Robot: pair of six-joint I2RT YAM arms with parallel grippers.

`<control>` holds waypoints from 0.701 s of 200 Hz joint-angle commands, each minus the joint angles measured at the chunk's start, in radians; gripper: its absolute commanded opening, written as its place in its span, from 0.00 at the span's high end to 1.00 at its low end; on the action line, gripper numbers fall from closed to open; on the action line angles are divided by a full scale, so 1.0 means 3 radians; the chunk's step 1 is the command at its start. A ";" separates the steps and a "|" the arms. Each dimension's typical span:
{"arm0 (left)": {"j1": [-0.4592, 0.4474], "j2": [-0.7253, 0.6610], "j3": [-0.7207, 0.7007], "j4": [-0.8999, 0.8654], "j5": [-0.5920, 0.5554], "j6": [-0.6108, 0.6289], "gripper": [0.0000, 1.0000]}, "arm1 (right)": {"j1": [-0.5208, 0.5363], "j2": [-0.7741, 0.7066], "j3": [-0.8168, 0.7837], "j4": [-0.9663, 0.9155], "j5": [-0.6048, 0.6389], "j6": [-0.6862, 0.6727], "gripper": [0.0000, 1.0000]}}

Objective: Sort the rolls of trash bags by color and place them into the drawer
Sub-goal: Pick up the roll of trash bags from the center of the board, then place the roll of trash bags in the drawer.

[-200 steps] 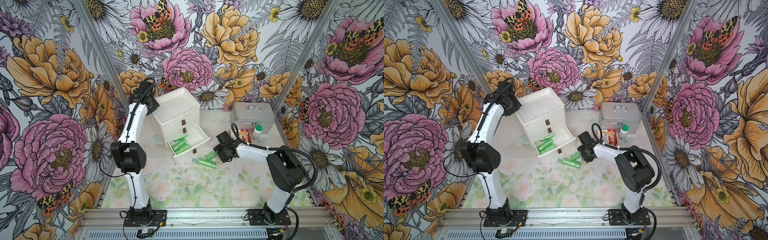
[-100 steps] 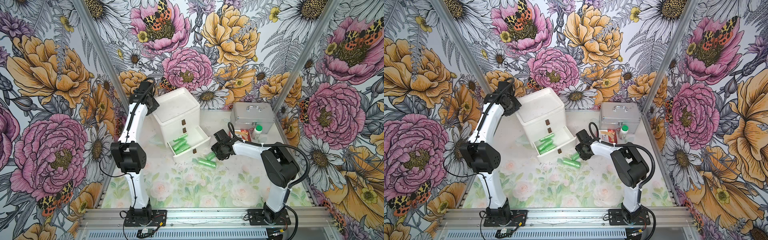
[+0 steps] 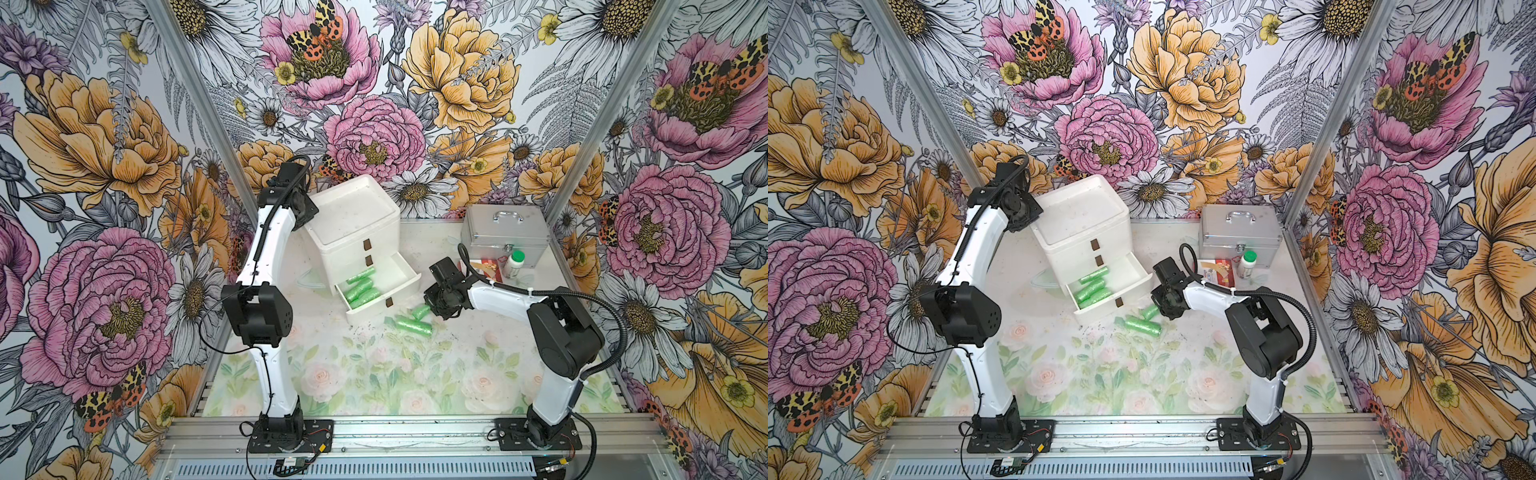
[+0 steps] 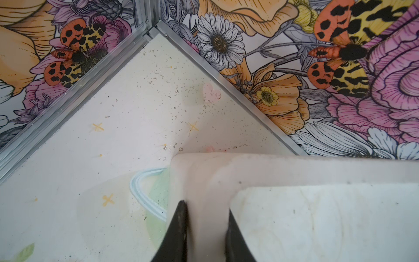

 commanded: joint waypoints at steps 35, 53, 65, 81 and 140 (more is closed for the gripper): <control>-0.0161 0.0454 -0.0242 -0.0121 0.1313 -0.0640 1.00 | -0.0028 -0.0471 0.0262 -0.0002 0.0089 -0.0097 0.82; -0.0174 0.0452 -0.0239 -0.0121 0.1308 -0.0645 1.00 | -0.0028 -0.0451 0.0439 0.0000 0.0085 -0.0126 0.82; -0.0183 0.0457 -0.0234 -0.0121 0.1308 -0.0650 1.00 | -0.0023 -0.0390 0.0582 -0.0003 0.0050 -0.0148 0.82; -0.0198 0.0458 -0.0230 -0.0122 0.1308 -0.0650 1.00 | -0.0007 -0.0284 0.0782 0.0000 -0.0008 -0.0153 0.82; -0.0214 0.0448 -0.0217 -0.0123 0.1327 -0.0636 1.00 | 0.0099 0.0197 0.1550 -0.0003 -0.0073 -0.0134 0.83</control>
